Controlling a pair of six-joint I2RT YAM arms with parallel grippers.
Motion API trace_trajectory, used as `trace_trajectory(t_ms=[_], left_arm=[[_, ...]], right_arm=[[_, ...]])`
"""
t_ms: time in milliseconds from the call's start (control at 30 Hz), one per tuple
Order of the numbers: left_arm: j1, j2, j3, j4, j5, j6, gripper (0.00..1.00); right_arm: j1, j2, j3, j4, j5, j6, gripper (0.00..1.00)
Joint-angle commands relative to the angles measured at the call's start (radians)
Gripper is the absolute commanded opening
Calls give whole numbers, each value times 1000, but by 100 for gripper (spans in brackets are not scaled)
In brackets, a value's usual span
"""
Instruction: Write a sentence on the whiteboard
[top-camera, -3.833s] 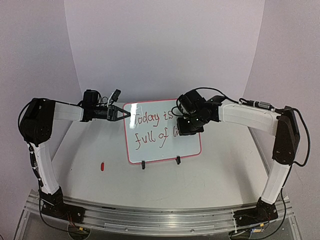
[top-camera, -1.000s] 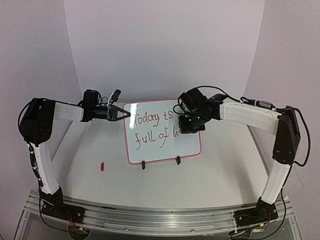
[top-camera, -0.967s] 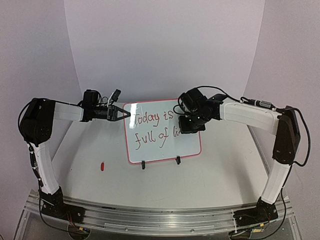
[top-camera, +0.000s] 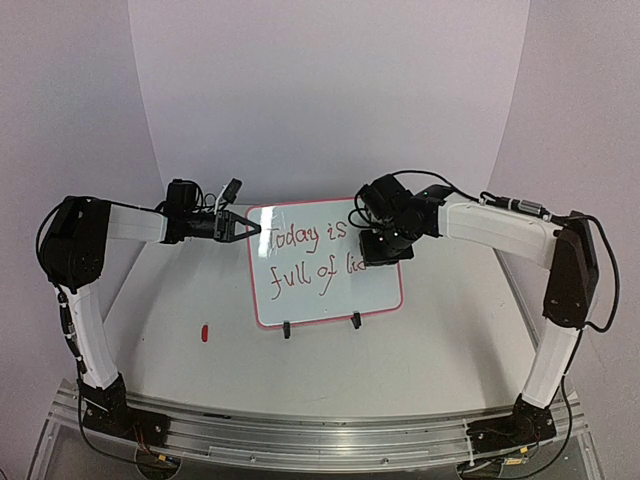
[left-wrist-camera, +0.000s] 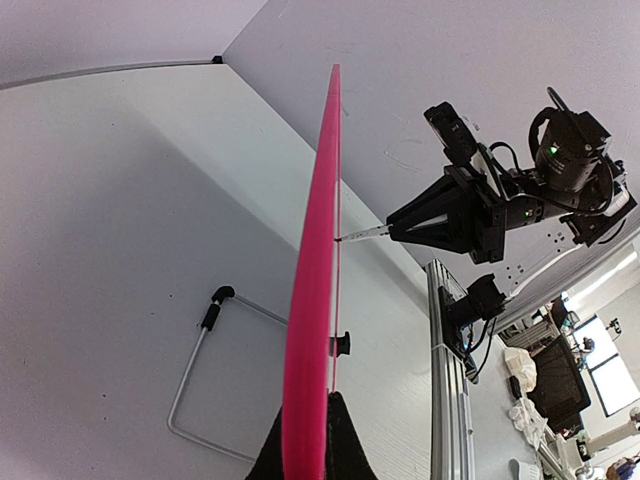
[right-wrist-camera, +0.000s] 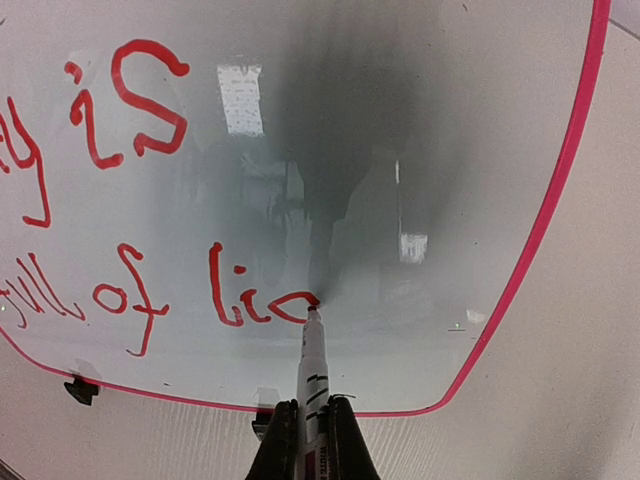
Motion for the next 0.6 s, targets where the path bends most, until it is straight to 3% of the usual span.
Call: trace_trajectory(t_ms=[0, 567], left_arm=[[-12, 29, -12, -14, -143, 113, 0], [-13, 27, -15, -11, -143, 113, 0]], right_arm=[[-5, 11, 35, 27, 46, -16, 0], [-7, 31, 54, 27, 33, -20, 0]])
